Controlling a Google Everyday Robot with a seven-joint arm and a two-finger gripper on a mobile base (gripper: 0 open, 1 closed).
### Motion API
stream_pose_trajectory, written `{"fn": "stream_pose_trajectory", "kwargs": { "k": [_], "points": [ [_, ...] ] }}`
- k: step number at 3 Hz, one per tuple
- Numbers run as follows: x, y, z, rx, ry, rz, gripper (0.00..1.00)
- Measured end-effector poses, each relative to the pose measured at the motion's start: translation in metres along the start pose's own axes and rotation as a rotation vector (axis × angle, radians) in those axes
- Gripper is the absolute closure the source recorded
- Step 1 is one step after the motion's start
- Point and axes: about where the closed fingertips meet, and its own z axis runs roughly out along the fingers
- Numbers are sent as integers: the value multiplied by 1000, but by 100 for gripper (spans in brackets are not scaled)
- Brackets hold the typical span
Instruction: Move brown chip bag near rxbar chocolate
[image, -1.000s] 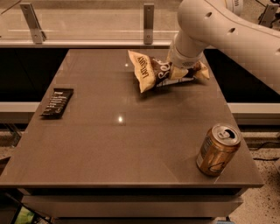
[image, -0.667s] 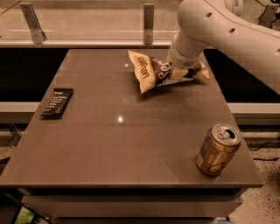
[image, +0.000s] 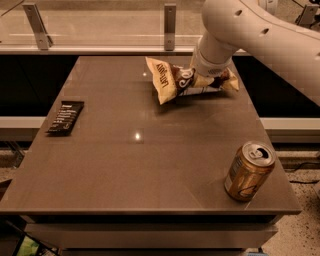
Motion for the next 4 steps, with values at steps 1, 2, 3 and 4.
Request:
{"fn": "stream_pose_trajectory", "kwargs": {
  "k": [1, 2, 3, 4],
  "points": [
    [-7, -4, -21, 0, 15, -3, 100],
    [-15, -8, -40, -3, 35, -6, 100],
    [-22, -10, -56, -1, 49, -12, 100],
    [-32, -12, -72, 7, 56, -23, 100]
  ]
}}
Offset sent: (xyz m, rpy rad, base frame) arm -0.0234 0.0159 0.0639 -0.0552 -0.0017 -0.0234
